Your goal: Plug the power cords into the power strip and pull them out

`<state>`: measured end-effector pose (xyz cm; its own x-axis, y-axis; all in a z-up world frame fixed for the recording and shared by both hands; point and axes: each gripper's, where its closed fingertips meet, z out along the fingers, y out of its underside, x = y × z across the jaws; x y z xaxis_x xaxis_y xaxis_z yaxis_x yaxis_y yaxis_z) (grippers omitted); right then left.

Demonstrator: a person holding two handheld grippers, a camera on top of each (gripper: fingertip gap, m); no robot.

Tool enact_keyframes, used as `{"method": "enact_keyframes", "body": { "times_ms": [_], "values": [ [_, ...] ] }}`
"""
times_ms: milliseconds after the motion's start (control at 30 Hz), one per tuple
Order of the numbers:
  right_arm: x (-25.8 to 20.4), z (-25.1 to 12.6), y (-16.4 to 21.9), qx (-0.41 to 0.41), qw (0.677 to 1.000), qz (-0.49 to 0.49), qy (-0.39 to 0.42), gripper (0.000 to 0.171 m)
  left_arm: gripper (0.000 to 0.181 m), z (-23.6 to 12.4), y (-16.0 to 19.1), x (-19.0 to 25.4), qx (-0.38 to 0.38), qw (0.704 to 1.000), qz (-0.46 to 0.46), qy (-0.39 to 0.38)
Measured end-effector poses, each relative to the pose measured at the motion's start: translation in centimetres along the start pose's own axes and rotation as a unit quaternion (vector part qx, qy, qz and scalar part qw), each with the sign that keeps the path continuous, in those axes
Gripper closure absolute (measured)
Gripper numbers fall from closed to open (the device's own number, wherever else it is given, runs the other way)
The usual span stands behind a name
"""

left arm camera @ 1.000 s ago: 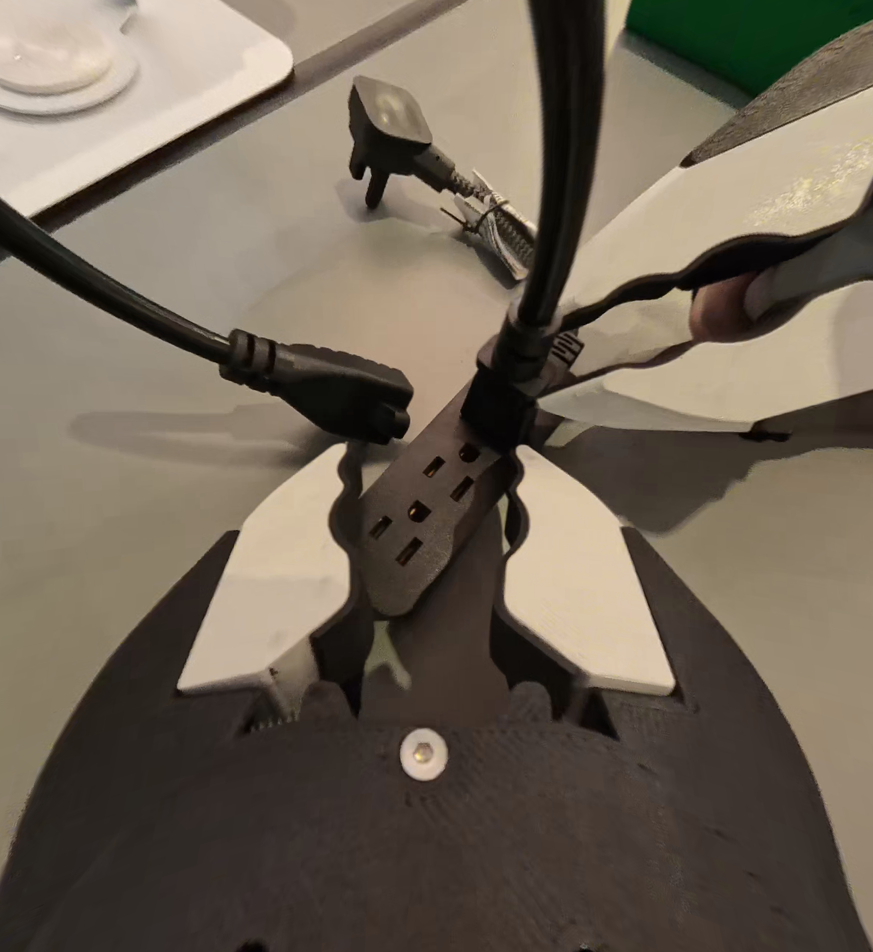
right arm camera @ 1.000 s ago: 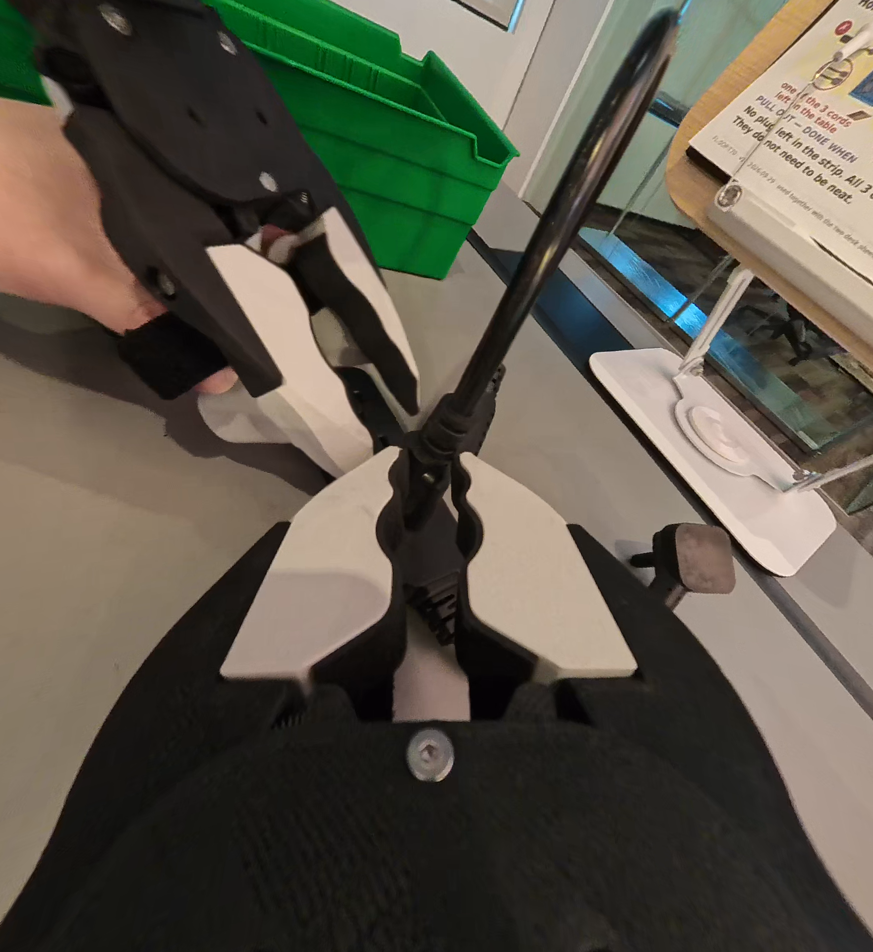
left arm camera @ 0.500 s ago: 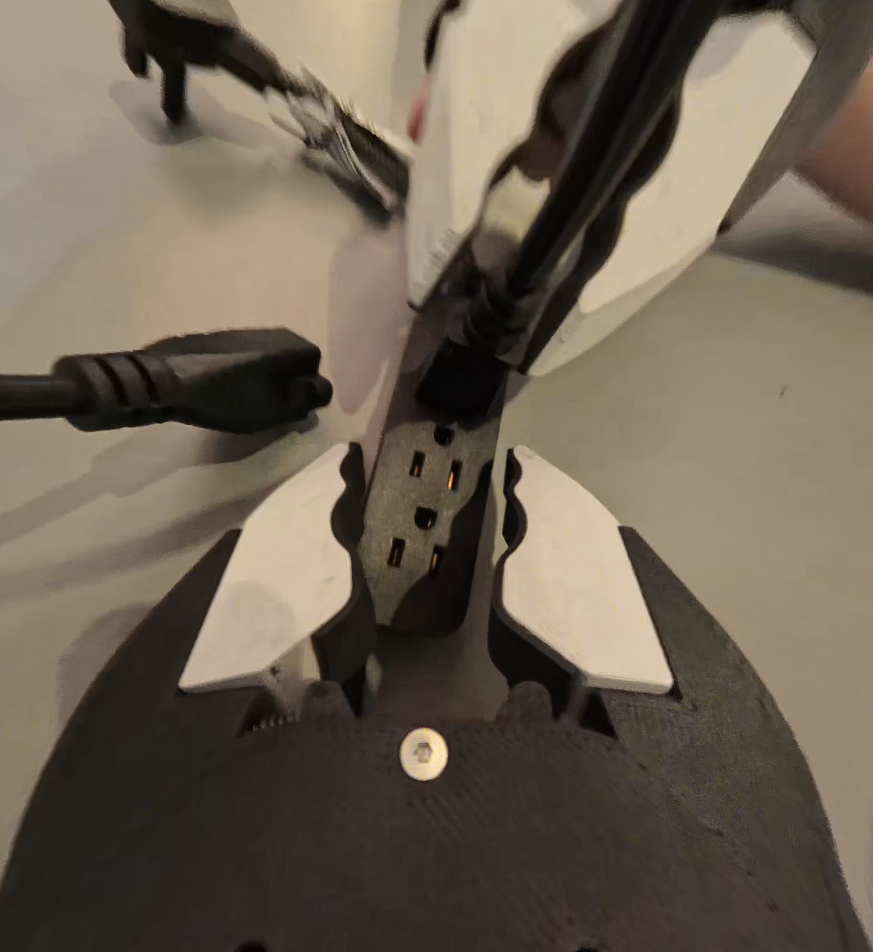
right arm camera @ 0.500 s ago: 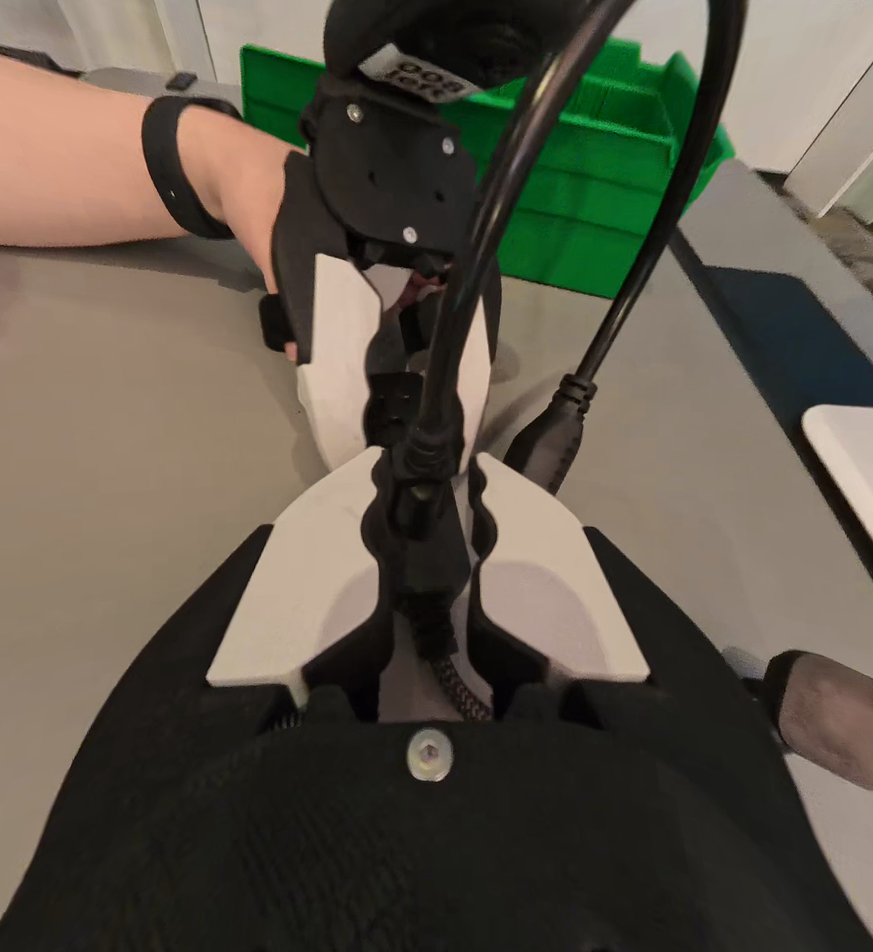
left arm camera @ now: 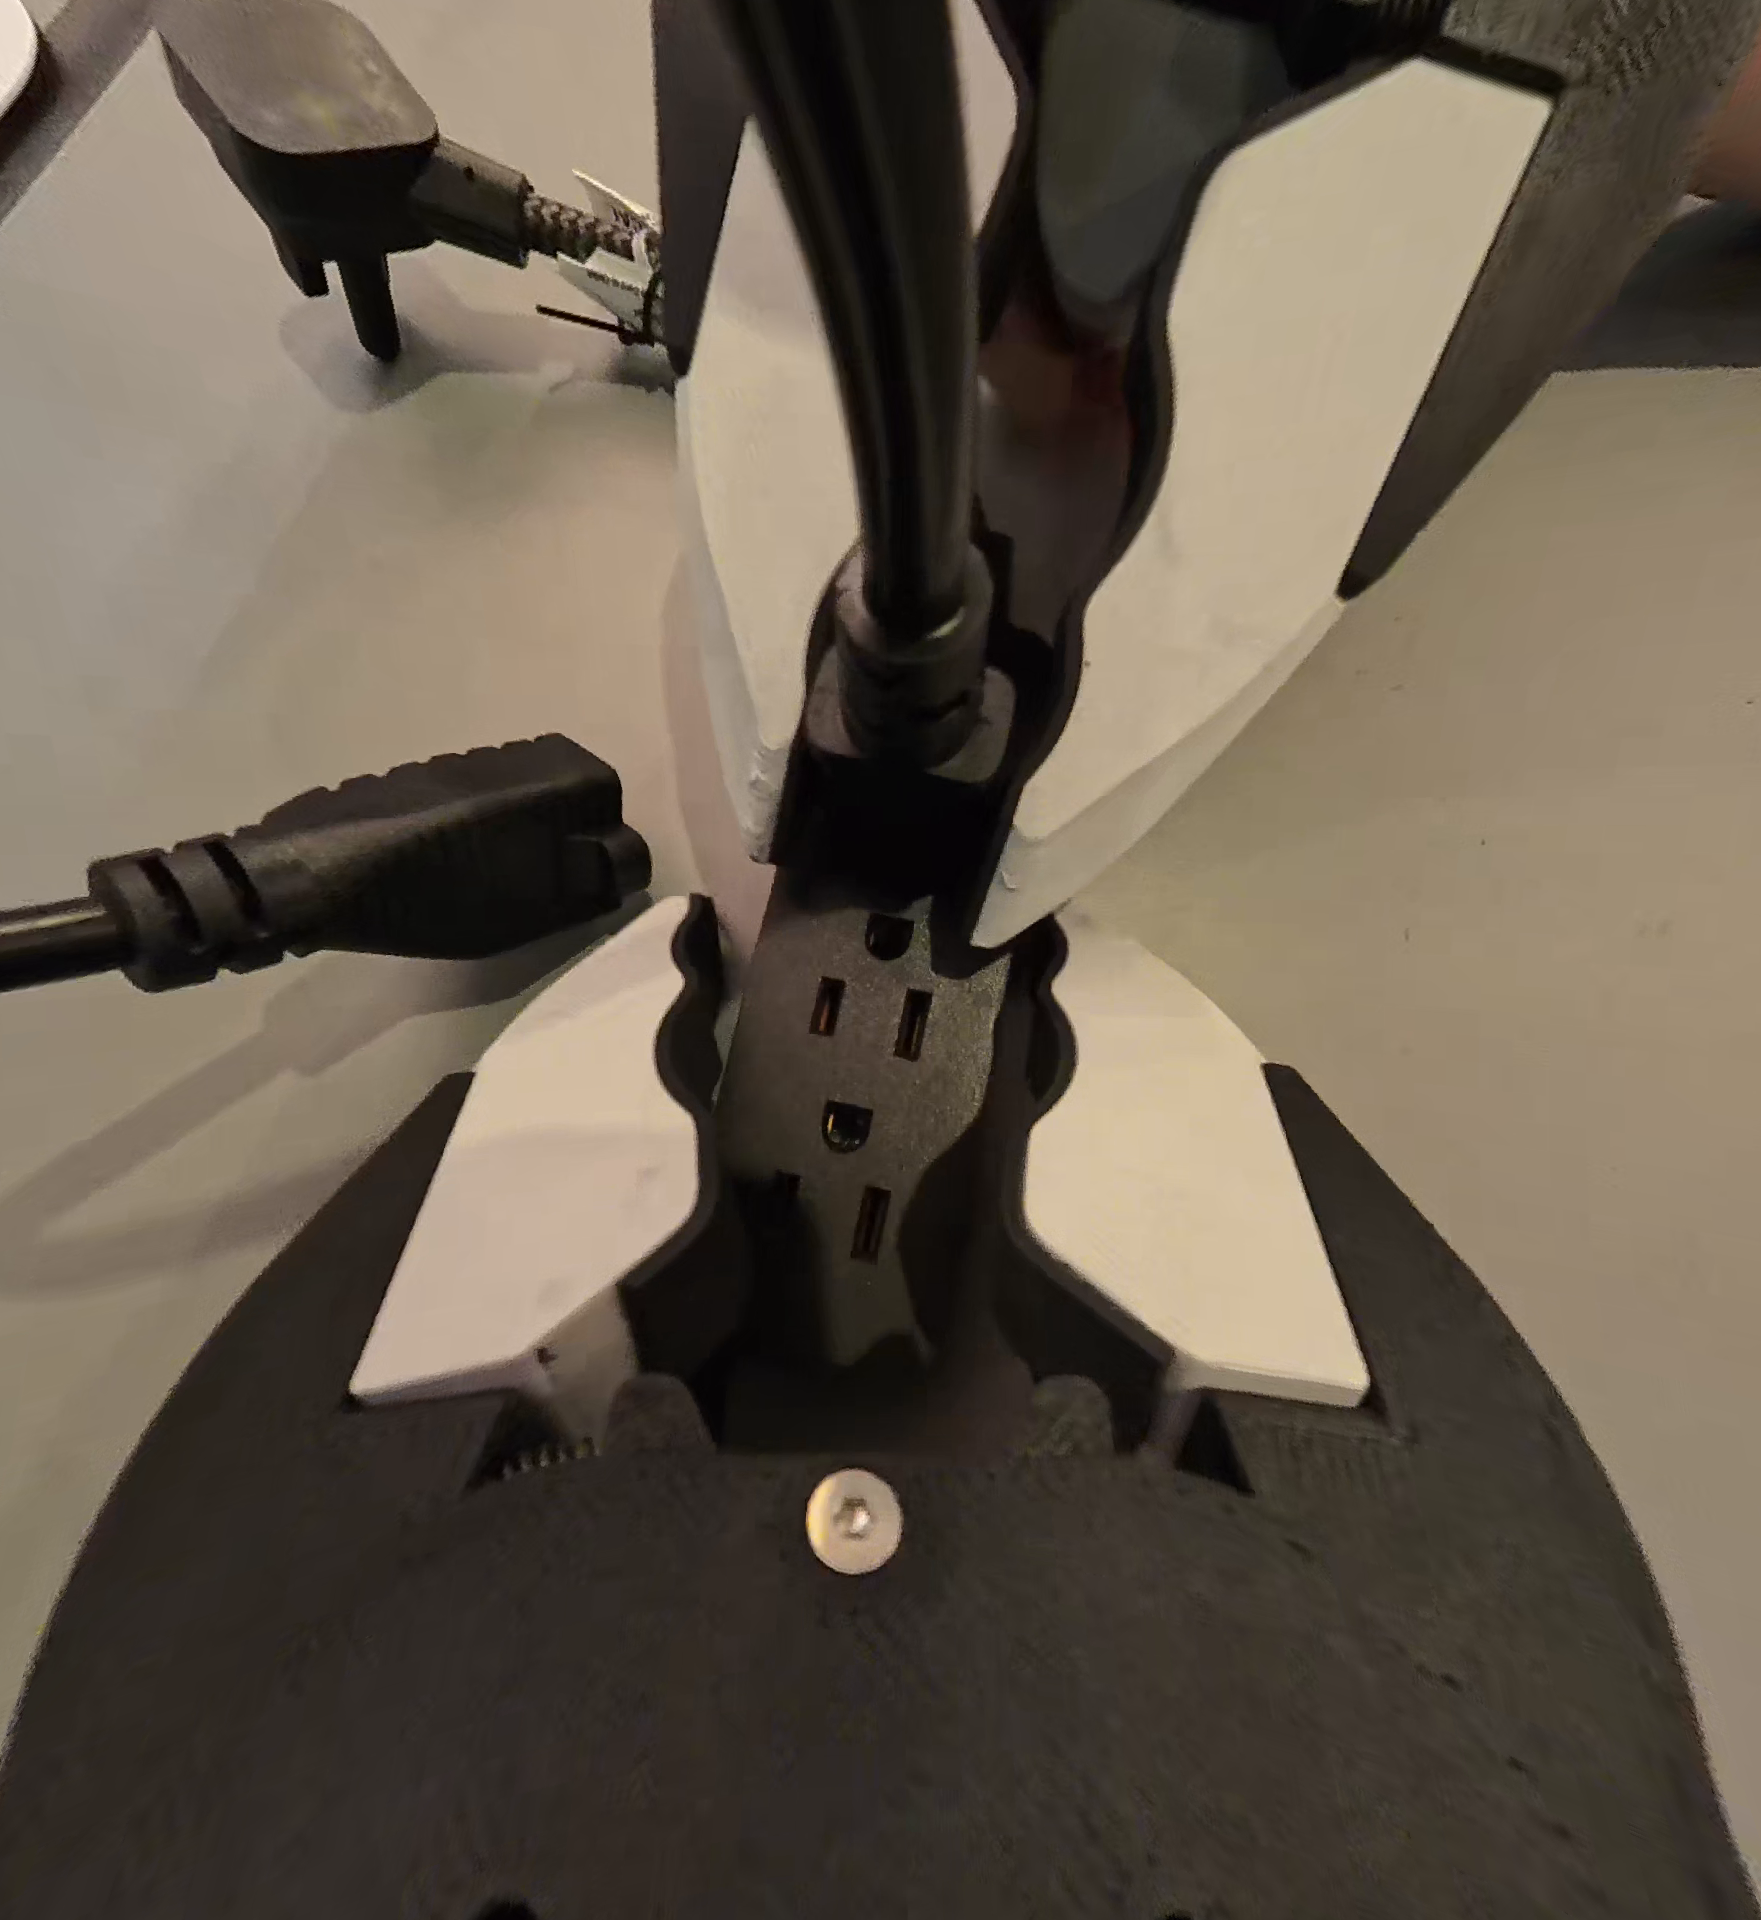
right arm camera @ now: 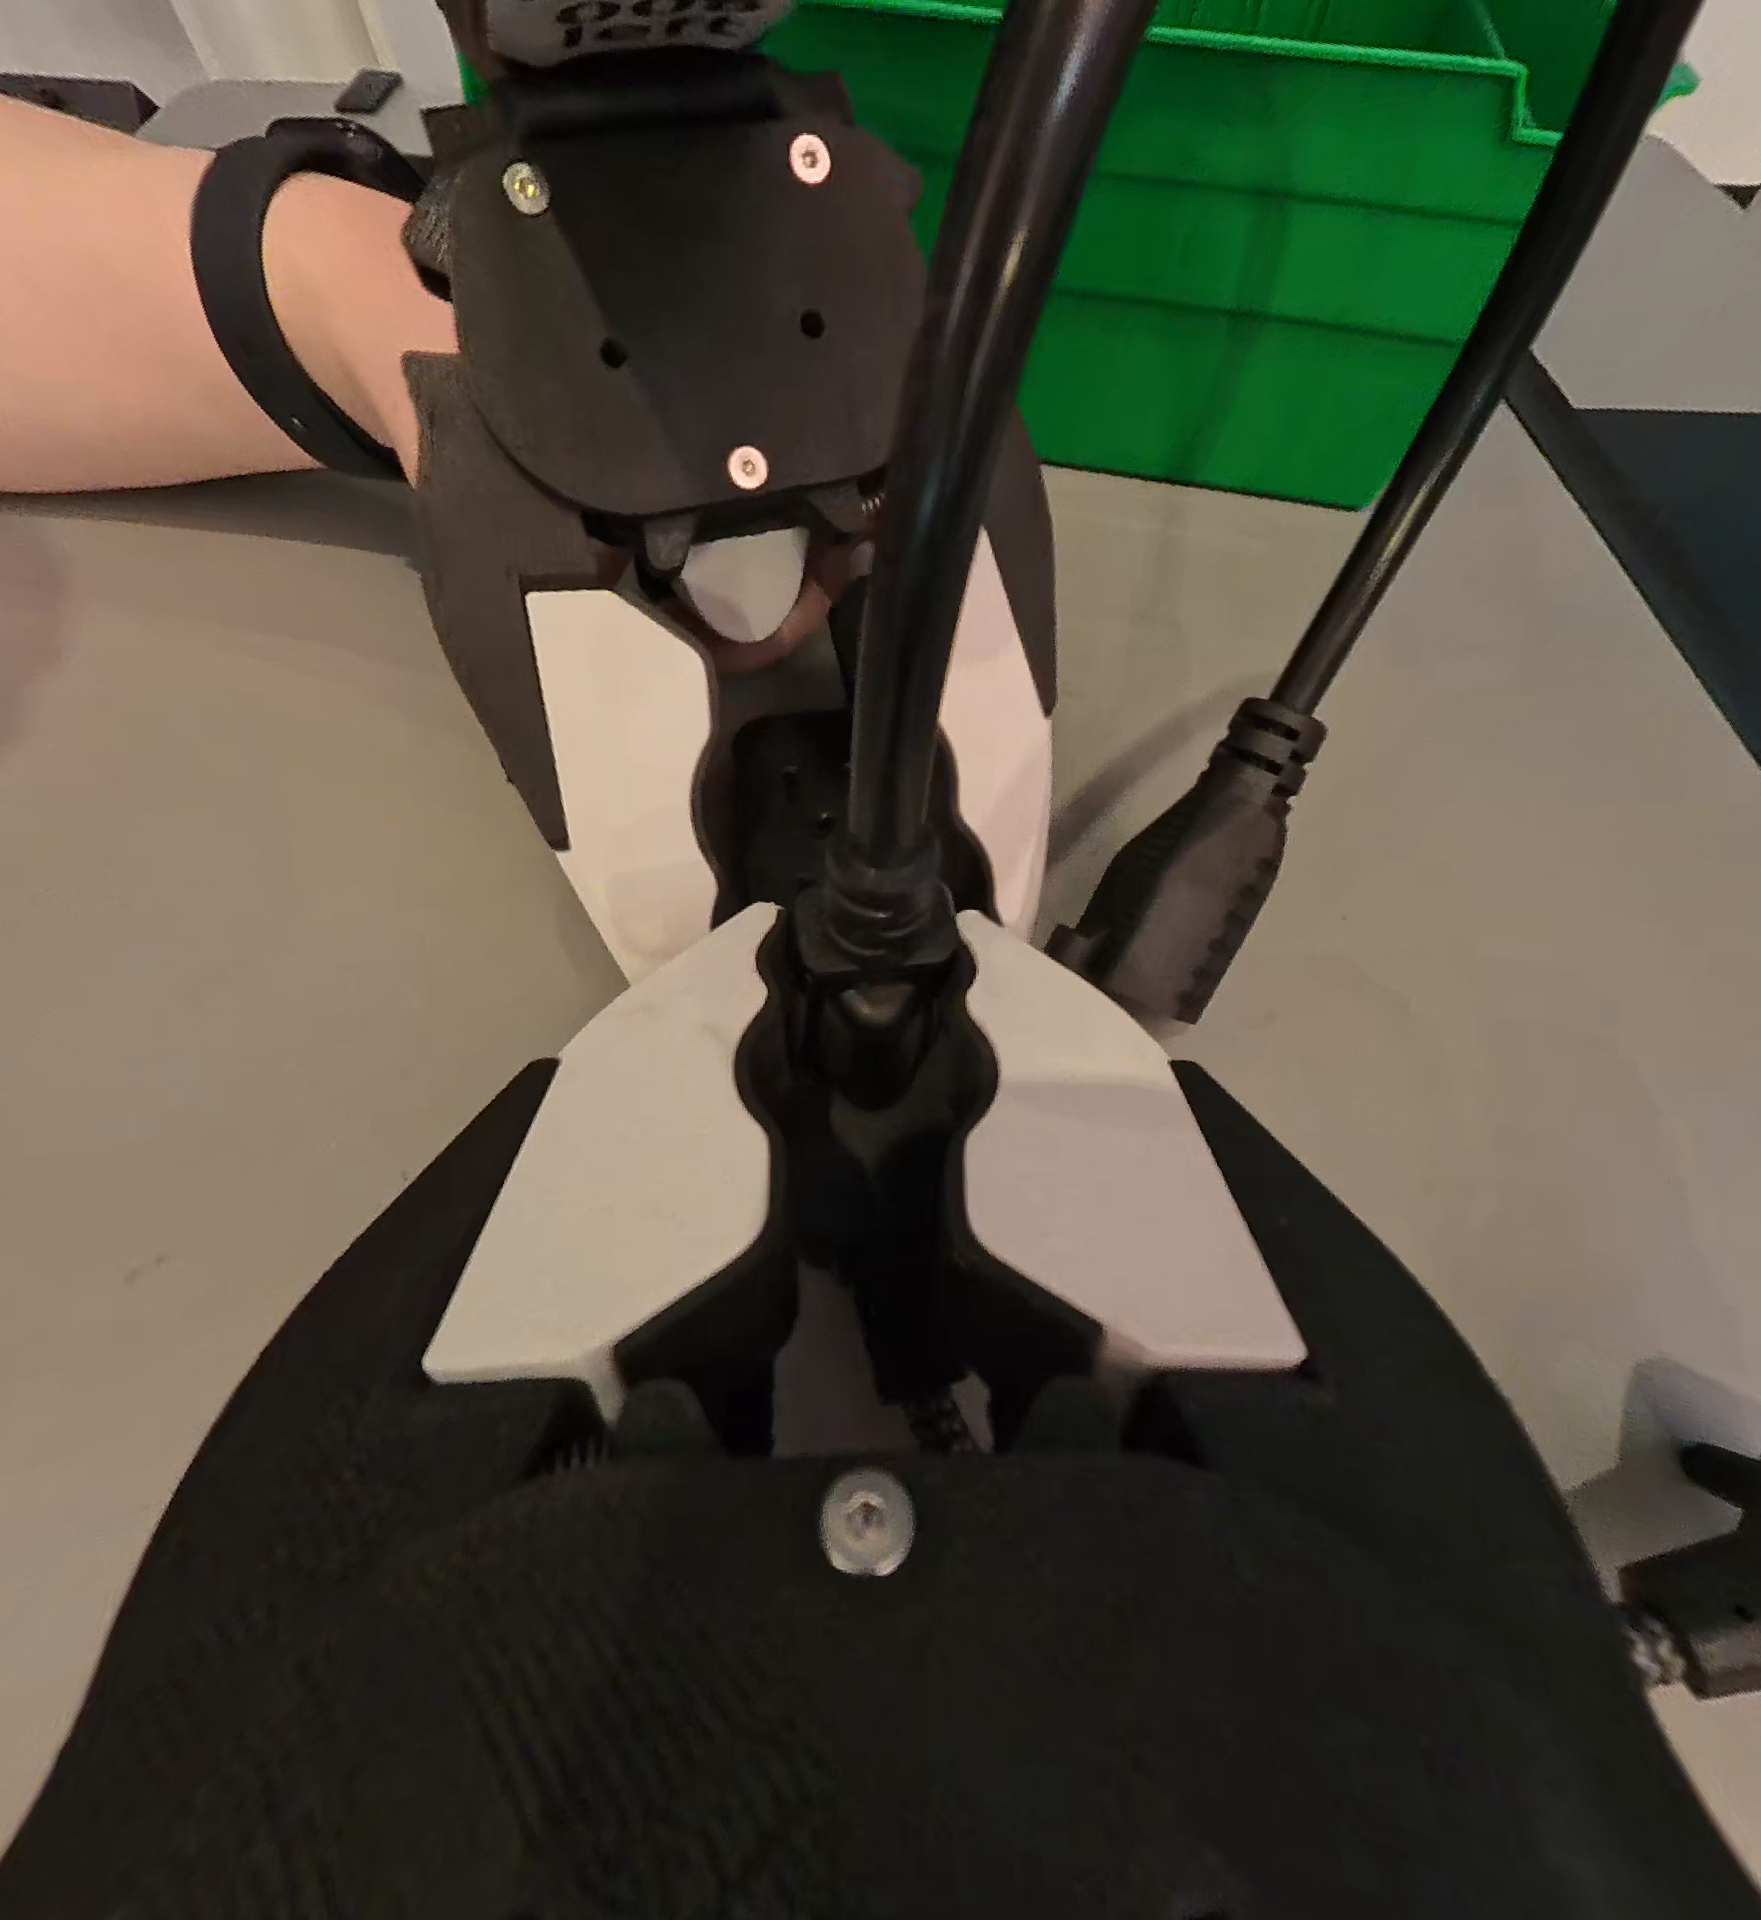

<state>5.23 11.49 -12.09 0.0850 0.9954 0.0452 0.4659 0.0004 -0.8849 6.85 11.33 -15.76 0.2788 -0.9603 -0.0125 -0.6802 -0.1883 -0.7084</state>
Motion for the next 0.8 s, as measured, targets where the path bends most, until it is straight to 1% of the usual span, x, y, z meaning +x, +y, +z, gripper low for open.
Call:
{"method": "enact_keyframes", "body": {
  "times_ms": [133, 167, 267, 467, 600, 700, 800],
  "values": [
    [-0.2, 0.1, 0.1, -0.003, 1.0, 0.005, 0.001, 0.141, 0.136, 0.0, -0.1, 0.4, 0.002, 1.0, 0.014, 0.009],
    [-0.1, 0.2, 0.2, -0.008, 1.0, 0.008, 0.003, 0.141, 0.136, 0.0, -0.1, 0.4, 0.002, 1.0, 0.013, 0.008],
    [-0.2, 0.5, 0.6, -0.024, 1.0, 0.015, 0.0, 0.141, 0.137, 0.0, -0.1, 0.4, 0.002, 1.0, 0.015, 0.01],
    [-0.4, 0.4, 0.3, -0.014, 0.999, 0.032, -0.018, 0.145, 0.136, 0.0, -0.1, 0.6, 0.001, 1.0, 0.024, 0.02],
    [-0.3, -0.3, -0.9, 0.039, 0.997, 0.064, -0.032, 0.145, 0.137, 0.1, -0.1, 0.6, 0.003, 0.999, 0.024, 0.02],
    [0.0, -0.6, -0.9, 0.043, 0.997, 0.064, -0.014, 0.146, 0.136, 0.2, -0.3, 0.3, 0.005, 1.0, 0.021, 0.016],
    [0.6, -1.0, -0.8, 0.045, 0.997, 0.061, 0.014, 0.146, 0.128, 0.5, -0.5, -0.5, 0.006, 1.0, 0.001, -0.004]
  ]
}}
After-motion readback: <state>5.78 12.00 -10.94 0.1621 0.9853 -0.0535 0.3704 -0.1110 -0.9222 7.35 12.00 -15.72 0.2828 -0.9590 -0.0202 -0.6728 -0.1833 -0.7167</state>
